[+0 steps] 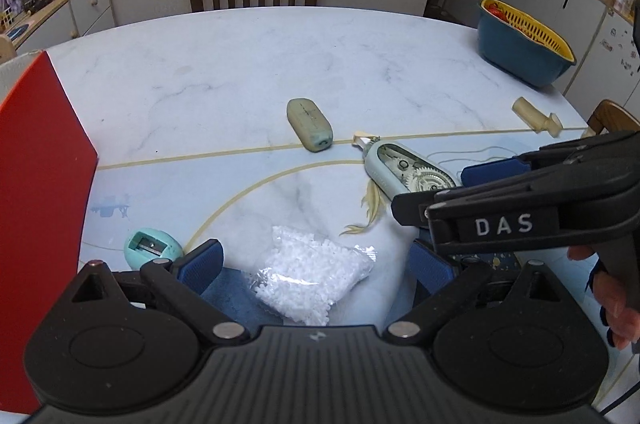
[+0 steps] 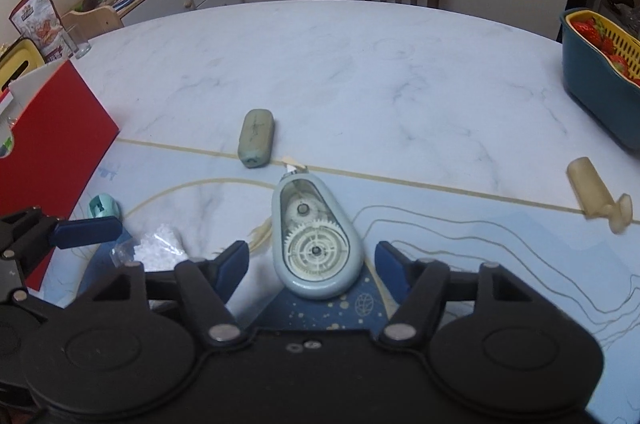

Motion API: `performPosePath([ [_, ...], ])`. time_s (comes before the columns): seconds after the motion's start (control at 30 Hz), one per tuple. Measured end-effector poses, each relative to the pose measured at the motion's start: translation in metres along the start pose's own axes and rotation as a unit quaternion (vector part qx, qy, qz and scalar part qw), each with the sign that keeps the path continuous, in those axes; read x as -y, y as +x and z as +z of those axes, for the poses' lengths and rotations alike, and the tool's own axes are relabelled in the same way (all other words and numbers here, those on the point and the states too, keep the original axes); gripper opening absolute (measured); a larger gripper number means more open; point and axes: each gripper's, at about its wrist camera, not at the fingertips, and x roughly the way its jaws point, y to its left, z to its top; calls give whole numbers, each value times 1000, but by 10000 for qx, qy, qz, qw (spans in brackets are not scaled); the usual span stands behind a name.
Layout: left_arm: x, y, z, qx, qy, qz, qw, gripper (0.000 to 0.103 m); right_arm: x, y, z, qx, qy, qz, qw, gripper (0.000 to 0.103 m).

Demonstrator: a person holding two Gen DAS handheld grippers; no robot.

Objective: Organize objects
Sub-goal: 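Grasp the clear bag of white beads with the left gripper while the right grasps the pale green tape dispenser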

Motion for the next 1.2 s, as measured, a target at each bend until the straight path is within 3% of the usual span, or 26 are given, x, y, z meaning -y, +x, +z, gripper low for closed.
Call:
performPosePath([
  [0.3, 2, 7, 0, -77, 170, -32, 9998, 62, -3, 6, 1, -14, -157, -56, 9999, 55],
  [0.6, 7, 4, -3, -87, 378, -37, 9992, 46, -5, 6, 0, 8, -222, -135, 9997, 51],
  [0.87, 6, -5, -3, -116, 317, -153, 9993, 38, -3, -9, -6, 84, 15, -29, 10000, 51],
  [1.2, -2, -37, -4, -29, 188, -345, 9992, 37, -13, -48, -19, 256, 6, -17, 9997, 51],
])
